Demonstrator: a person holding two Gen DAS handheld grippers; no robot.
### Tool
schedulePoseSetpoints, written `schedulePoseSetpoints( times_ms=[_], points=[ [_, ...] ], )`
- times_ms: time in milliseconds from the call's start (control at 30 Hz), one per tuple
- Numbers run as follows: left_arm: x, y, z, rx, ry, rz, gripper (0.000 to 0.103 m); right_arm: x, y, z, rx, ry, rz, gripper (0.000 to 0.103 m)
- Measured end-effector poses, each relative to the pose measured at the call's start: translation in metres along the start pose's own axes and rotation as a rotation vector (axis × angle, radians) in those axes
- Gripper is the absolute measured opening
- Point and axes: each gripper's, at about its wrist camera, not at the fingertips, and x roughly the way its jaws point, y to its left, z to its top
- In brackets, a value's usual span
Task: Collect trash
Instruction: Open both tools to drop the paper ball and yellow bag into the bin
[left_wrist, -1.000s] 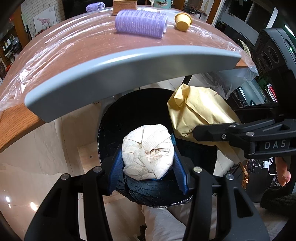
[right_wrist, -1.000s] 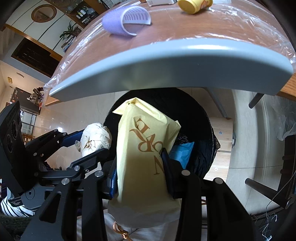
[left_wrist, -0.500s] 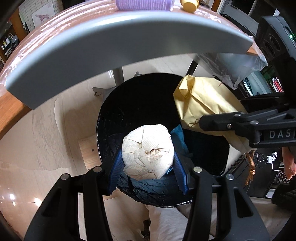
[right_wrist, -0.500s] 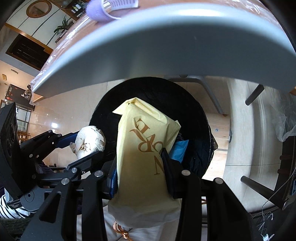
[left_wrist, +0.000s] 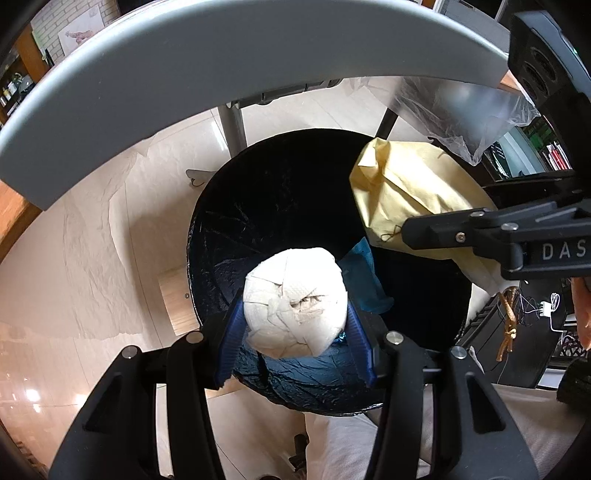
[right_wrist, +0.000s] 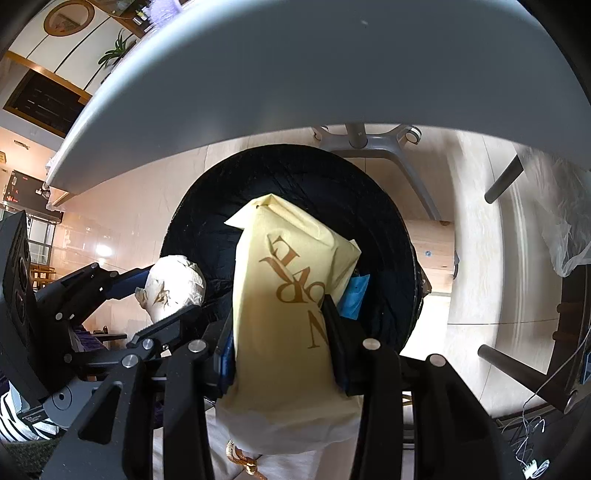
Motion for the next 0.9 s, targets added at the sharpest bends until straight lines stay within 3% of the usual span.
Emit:
schedulePoseSetpoints(
  times_ms=[267, 333, 367, 400, 800, 900],
  points=[
    [-0.006, 0.000, -0.003, 0.006, -0.017, -0.024, 0.051, -0.002, 0.004, 0.001, -0.028, -0.019, -0.010, 0.043],
    [-0.010, 0.002, -0.002, 0.001, -0.036, -0.040, 0.054, -0.006, 0.005, 0.001, -0.033, -0.044, -0.024, 0.053],
    [-0.011, 0.002, -0.002, -0.001, -0.042, -0.031, 0.058, -0.010, 0.006, 0.001, -0.033, -0.067, -0.026, 0.068],
    [-0.012, 0.003, -0.001, -0.004, -0.050, -0.017, 0.070, -0.013, 0.008, 0.002, -0.030, -0.080, -0.029, 0.078],
    [-0.019, 0.015, -0.007, -0.064, -0.049, -0.068, 0.073, -0.036, -0.008, -0.012, 0.032, -0.116, 0.009, 0.080],
    [-0.022, 0.018, -0.008, -0.092, -0.053, -0.078, 0.080, -0.039, -0.015, -0.012, 0.054, -0.120, 0.008, 0.084]
  ],
)
